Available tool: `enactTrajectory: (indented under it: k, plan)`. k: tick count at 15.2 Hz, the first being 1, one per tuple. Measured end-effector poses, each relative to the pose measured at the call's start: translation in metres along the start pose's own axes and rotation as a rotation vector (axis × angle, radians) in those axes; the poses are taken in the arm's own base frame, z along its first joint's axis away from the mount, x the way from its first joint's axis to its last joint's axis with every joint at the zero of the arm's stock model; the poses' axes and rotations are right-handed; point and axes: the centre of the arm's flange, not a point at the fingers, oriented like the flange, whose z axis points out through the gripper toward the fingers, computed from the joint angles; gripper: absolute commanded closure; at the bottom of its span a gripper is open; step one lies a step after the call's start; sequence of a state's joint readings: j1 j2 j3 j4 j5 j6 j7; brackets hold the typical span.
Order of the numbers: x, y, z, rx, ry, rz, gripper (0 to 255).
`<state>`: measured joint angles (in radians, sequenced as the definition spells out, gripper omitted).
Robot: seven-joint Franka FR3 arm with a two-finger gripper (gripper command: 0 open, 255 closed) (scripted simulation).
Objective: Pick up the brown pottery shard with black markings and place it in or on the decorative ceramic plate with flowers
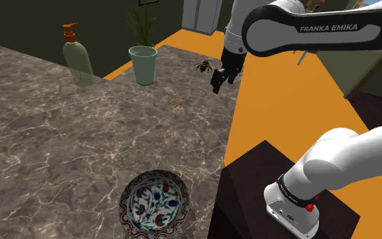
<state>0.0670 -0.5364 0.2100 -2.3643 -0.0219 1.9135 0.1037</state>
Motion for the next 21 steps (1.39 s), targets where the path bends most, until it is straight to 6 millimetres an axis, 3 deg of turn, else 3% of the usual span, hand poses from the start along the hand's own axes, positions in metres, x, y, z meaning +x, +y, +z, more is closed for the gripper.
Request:
enactTrajectory:
  k: [12,15,21]
  plan:
    - [0.083,-0.133,0.048,-0.158,0.146,-0.095,0]
    - [0.091,-0.145,0.059,-0.172,0.161,-0.104,0]
    - [0.099,-0.14,0.089,-0.174,0.163,-0.105,0]
